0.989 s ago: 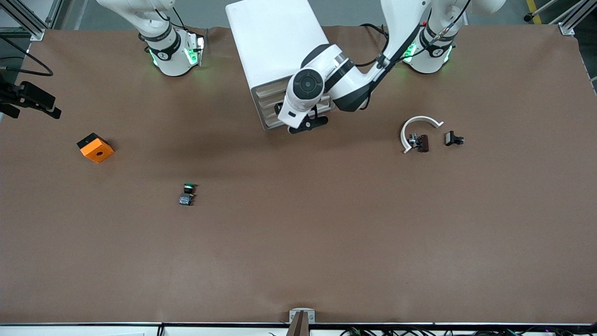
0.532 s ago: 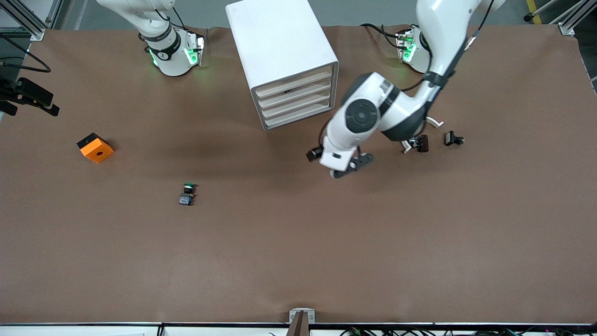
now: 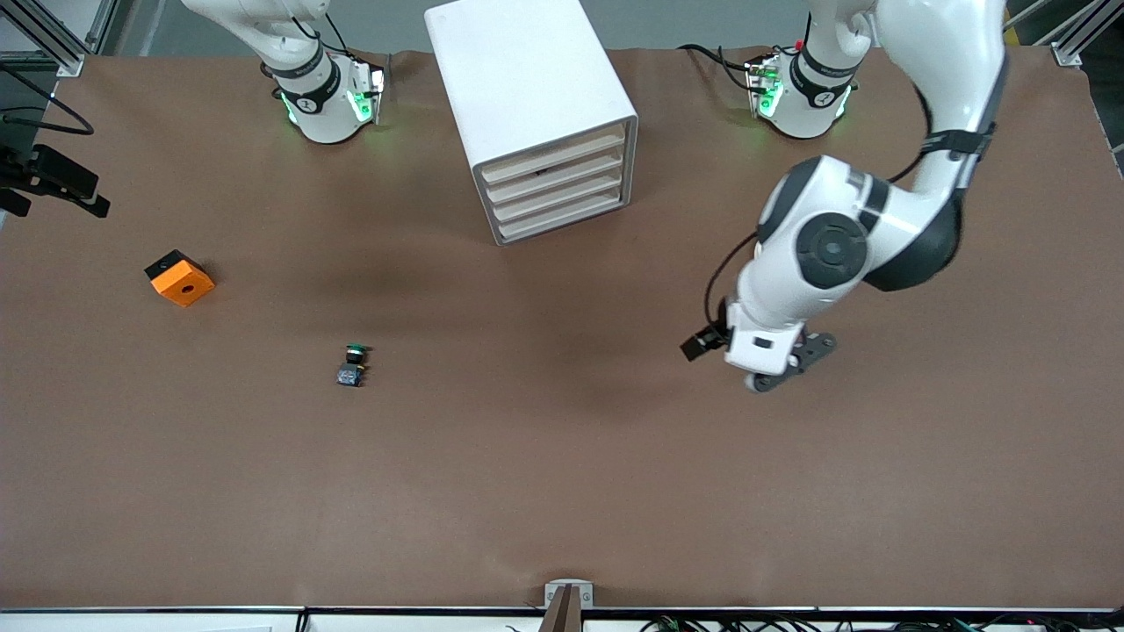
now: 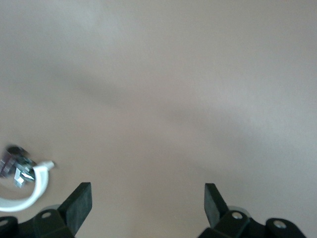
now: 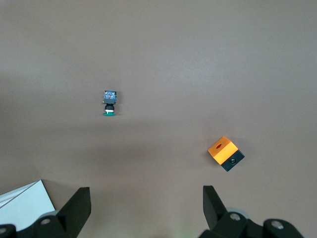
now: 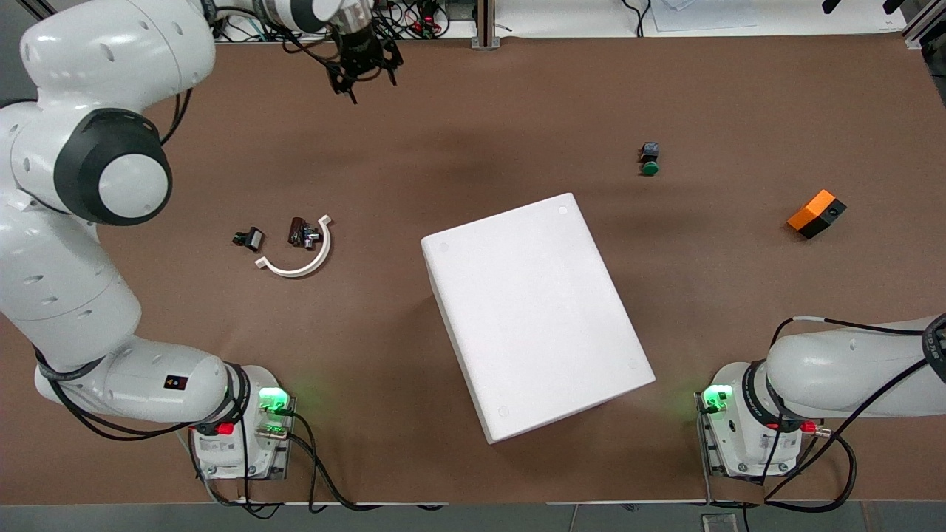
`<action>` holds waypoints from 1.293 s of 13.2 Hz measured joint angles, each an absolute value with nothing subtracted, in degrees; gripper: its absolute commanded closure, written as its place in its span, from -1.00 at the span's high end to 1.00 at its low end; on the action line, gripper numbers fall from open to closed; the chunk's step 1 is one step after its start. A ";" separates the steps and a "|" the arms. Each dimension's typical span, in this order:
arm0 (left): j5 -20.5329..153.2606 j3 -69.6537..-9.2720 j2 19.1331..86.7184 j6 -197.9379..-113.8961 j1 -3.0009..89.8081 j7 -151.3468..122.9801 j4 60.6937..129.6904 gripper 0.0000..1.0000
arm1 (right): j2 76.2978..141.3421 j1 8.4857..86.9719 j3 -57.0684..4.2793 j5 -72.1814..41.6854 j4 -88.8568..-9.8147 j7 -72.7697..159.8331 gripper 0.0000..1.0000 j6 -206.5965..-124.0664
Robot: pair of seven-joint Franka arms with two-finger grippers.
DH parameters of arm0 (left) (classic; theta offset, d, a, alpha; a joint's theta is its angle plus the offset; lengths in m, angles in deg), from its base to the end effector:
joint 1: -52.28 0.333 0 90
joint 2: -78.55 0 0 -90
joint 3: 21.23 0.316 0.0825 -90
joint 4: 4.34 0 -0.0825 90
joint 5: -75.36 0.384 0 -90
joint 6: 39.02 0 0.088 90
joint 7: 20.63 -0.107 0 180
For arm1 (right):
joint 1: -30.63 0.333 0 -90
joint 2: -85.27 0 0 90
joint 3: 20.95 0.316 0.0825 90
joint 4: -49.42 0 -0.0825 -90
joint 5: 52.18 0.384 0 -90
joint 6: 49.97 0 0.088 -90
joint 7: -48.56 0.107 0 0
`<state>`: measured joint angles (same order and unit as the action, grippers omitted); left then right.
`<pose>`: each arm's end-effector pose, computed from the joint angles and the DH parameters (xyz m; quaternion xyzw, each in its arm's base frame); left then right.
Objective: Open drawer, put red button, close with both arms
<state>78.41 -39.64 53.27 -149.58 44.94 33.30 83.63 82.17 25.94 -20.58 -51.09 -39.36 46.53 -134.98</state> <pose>0.6233 -0.2633 0.4091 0.9680 0.2470 -0.0369 0.0252 0.5274 -0.0376 0.6562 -0.9998 0.0192 0.0053 0.0096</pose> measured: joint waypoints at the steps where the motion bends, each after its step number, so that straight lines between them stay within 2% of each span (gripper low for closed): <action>1: 78.67 -39.63 53.40 -148.99 46.40 31.36 82.69 1.00 | 82.17 25.94 -20.57 -51.09 -39.35 46.53 1.00 -134.98; 17: 80.60 -39.59 61.97 -138.96 59.39 7.44 81.26 1.00 | 83.03 25.10 -20.44 -51.13 -38.94 46.53 1.00 -136.98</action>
<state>80.60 -39.59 61.97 -138.96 59.39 7.44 81.26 83.03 25.10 -20.44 -51.13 -38.94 46.53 -136.98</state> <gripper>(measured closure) 0.000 0.000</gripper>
